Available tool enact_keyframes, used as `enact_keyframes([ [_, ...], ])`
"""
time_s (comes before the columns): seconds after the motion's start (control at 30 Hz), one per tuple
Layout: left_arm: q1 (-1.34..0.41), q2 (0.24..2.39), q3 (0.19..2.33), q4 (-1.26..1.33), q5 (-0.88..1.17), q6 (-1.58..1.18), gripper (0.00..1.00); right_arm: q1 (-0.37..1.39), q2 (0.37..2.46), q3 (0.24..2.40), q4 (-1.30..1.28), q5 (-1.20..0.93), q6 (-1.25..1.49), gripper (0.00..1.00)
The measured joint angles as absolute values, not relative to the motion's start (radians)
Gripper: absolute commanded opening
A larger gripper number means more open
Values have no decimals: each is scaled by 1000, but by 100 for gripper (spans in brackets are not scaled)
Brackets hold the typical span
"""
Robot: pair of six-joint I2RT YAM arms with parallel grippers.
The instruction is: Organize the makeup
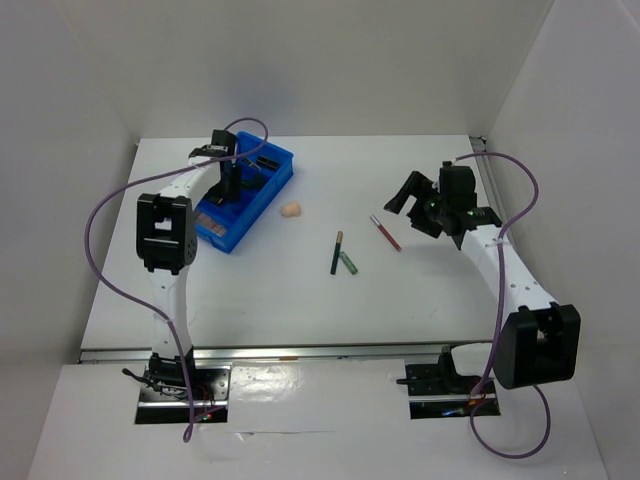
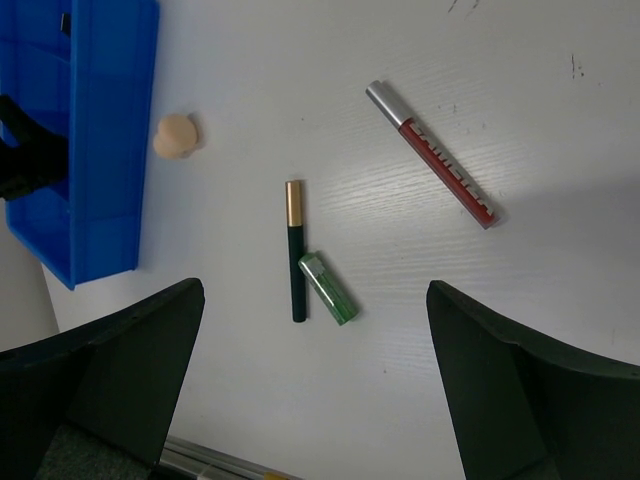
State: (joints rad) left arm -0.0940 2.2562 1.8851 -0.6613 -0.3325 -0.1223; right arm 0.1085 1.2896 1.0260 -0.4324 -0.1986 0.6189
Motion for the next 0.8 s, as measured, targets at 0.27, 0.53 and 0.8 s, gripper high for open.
enact_keyframes([
  [0.27, -94, 2063, 1793, -647, -261, -263, 60, 109, 1299, 1022, -432, -200, 619, 100],
  [0.53, -94, 1889, 1793, -643, -266, -374, 46, 109, 1298, 1014, -427, -201, 619, 100],
  [0.8, -94, 2115, 1890, -704, -295, -335, 70, 104, 1287, 1005, -428, -200, 619, 100],
])
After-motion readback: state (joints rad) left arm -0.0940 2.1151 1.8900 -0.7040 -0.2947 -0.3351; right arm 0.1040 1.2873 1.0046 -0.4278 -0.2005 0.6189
